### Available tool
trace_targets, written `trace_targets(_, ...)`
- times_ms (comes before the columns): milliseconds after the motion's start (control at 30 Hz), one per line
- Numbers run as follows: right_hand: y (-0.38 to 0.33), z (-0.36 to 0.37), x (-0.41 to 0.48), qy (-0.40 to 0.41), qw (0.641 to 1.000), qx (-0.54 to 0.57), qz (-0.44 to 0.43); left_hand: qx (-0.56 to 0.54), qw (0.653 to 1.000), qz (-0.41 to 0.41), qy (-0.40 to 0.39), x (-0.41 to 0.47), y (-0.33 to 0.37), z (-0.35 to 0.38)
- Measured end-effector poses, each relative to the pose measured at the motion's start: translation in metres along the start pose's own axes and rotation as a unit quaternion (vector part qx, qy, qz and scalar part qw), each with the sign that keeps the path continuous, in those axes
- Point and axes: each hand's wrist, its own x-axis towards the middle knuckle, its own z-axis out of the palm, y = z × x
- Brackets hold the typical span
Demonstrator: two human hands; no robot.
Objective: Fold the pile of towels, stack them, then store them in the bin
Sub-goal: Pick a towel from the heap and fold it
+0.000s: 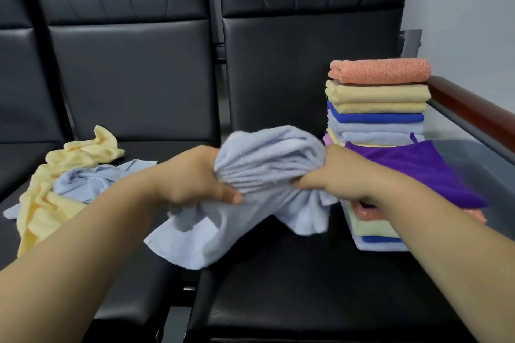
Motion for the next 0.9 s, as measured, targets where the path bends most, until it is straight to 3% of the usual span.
trace_targets(33,0.001,-0.005,0.0,-0.016,0.997,0.066,-0.021,0.061,0.998,-0.029,0.003,0.001,-0.002,0.001)
trace_targets(100,0.001,-0.004,-0.001,-0.04,0.984,0.163,-0.056,0.041,0.998,-0.037,0.014,0.0,0.001,0.002)
trace_targets(200,0.001,0.004,-0.003,-0.061,0.97,0.231,-0.049,-0.178,0.984,0.014,0.028,-0.002,0.004,-0.003)
trace_targets(233,0.001,0.005,-0.005,-0.087,0.971,0.219,-0.032,-0.26,0.965,0.022,0.029,-0.004,0.005,-0.004)
trace_targets(300,-0.004,0.008,-0.009,-0.121,0.988,0.096,-0.011,-0.37,0.928,0.023,0.038,-0.003,0.005,-0.003)
trace_targets(367,-0.009,0.012,-0.009,-0.104,0.993,-0.062,0.014,-0.429,0.902,0.026,0.025,0.001,0.006,0.003)
trace_targets(433,-0.011,0.013,-0.006,-0.06,0.991,-0.116,0.029,-0.467,0.883,0.036,-0.007,0.002,0.008,0.007)
trace_targets(500,-0.006,0.004,-0.002,-0.015,0.998,-0.052,0.021,-0.439,0.898,0.035,-0.019,0.001,0.01,0.006)
trace_targets(533,-0.003,-0.003,0.0,-0.003,1.0,0.012,0.011,-0.365,0.93,0.035,-0.011,0.001,0.009,0.005)
trace_targets(600,0.001,-0.01,-0.001,-0.004,0.991,0.129,-0.019,-0.092,0.995,0.022,0.008,0.0,0.009,0.006)
trace_targets(667,0.0,-0.008,-0.003,-0.007,0.982,0.183,-0.041,0.086,0.996,-0.002,0.024,0.002,0.013,0.01)
trace_targets(733,-0.002,-0.001,-0.003,-0.009,0.972,0.229,-0.051,0.07,0.997,-0.012,0.044,0.003,0.014,0.01)
trace_targets(800,-0.001,0.002,-0.005,-0.046,0.966,0.25,-0.047,-0.051,0.997,-0.007,0.056,0.001,0.01,0.0)
trace_targets(900,-0.007,0.004,-0.014,-0.122,0.988,0.095,-0.003,-0.253,0.967,0.017,0.041,-0.004,-0.003,-0.008)
